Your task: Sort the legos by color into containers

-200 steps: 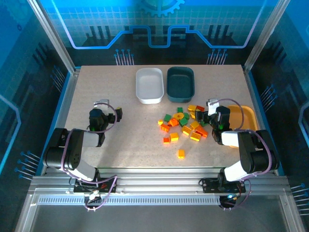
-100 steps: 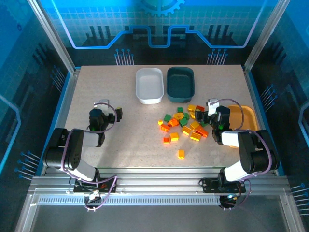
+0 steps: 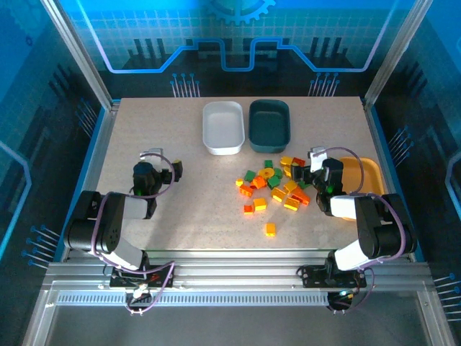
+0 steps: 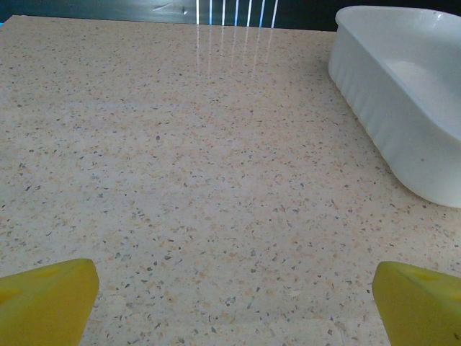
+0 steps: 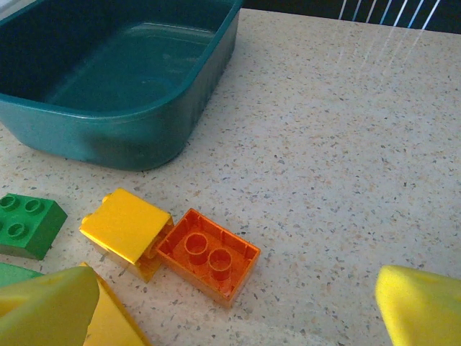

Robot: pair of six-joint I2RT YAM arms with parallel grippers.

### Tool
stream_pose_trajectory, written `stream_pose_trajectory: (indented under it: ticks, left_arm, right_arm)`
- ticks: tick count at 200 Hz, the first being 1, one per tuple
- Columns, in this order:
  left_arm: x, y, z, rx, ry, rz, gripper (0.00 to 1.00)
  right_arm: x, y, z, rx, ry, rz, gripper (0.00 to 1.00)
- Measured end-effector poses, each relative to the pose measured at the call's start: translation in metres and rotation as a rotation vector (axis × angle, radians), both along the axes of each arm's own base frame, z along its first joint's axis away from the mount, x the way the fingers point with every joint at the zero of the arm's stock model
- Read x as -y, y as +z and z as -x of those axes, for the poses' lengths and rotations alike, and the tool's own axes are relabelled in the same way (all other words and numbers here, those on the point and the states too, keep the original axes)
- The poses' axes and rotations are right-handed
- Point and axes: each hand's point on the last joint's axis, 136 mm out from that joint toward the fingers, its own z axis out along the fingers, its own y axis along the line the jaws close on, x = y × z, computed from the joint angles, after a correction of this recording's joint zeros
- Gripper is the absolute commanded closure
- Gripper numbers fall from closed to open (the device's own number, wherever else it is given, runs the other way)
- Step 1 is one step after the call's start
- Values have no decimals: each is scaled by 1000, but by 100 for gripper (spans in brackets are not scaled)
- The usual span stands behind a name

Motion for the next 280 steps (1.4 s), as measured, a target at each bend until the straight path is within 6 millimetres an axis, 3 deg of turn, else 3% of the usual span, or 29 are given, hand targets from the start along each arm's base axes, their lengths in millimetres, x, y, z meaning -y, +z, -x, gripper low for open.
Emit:
stream_pose_trajectory:
  ticks: [100,123,132,143,160,175,190,200,213,220,231,254,265,280]
  left_arm:
    - [0,0,0,0,-1,1,1]
    - [0,-1,0,-33,-1,0,1]
    - [1,5,0,-53,-3,-2,1]
    - [5,29,-2,-44,-8,0,1]
    - [17,97,-8,63,-27,41,1]
    - [27,157,-7,157,-26,135,1]
    - [29,200,0,198,8,297,1]
    - [27,210,4,187,41,395,1]
    - [23,202,10,140,100,524,2]
    - [21,187,12,98,126,582,10]
    - [16,154,13,4,177,651,20]
    - [19,74,20,-282,268,711,36]
    - [29,43,27,-420,277,715,37]
    - [47,19,35,-548,261,702,37]
  right_arm:
    - [0,0,0,-5,-3,2,0]
    - [7,4,-11,-83,-54,35,0]
    - [8,21,-23,-95,-73,51,0]
    - [7,55,-36,-68,-93,75,0]
    - [-2,129,-41,38,-133,71,0]
    - [-2,189,-36,92,-203,-44,0]
    - [16,235,-36,122,-286,-194,0]
    - [36,244,-40,108,-312,-280,14]
    - [67,228,-45,6,-394,-361,33]
    - [84,211,-49,-69,-449,-383,34]
    - [103,169,-54,-215,-532,-383,33]
    - [106,79,-26,-536,-615,-332,36]
    - [103,52,-7,-644,-637,-311,39]
    - [104,31,13,-722,-663,-279,38]
